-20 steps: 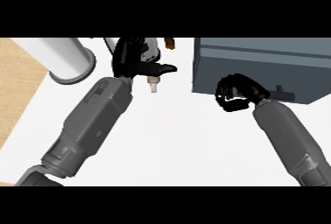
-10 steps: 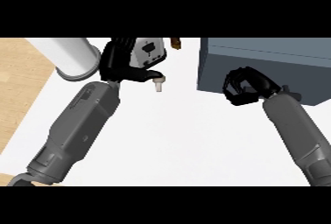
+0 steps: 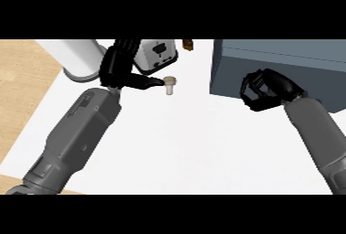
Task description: Pick up the cup, place it into the drawer and close the drawer
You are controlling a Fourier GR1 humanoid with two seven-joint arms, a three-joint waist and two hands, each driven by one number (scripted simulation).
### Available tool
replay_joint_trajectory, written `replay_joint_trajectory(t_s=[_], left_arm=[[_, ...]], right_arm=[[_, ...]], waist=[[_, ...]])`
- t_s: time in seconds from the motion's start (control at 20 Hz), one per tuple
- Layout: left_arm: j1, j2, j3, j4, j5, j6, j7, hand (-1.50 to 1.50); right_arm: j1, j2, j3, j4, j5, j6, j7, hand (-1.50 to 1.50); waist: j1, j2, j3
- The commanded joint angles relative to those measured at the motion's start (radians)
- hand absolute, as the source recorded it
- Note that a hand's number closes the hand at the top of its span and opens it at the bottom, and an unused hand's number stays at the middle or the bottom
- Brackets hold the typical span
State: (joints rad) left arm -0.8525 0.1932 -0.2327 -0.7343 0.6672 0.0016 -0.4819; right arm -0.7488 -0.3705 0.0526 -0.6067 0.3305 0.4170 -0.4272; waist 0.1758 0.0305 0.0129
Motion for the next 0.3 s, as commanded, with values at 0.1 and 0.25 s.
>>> replay_joint_trajectory(t_s=[0.1, 0.25], left_arm=[[0.012, 0.010, 0.007, -0.019, 0.014, -0.032, 0.003, -1.50], [0.025, 0.016, -0.003, -0.025, 0.007, -0.041, 0.006, -1.50]], right_arm=[[-0.183, -0.120, -0.107, 0.019, -0.016, -0.099, 0.093, 1.50], [-0.157, -0.126, -0.100, 0.008, -0.017, -0.083, 0.094, 1.50]], waist=[[0.042, 0.017, -0.012], [0.052, 0.020, -0.010]])
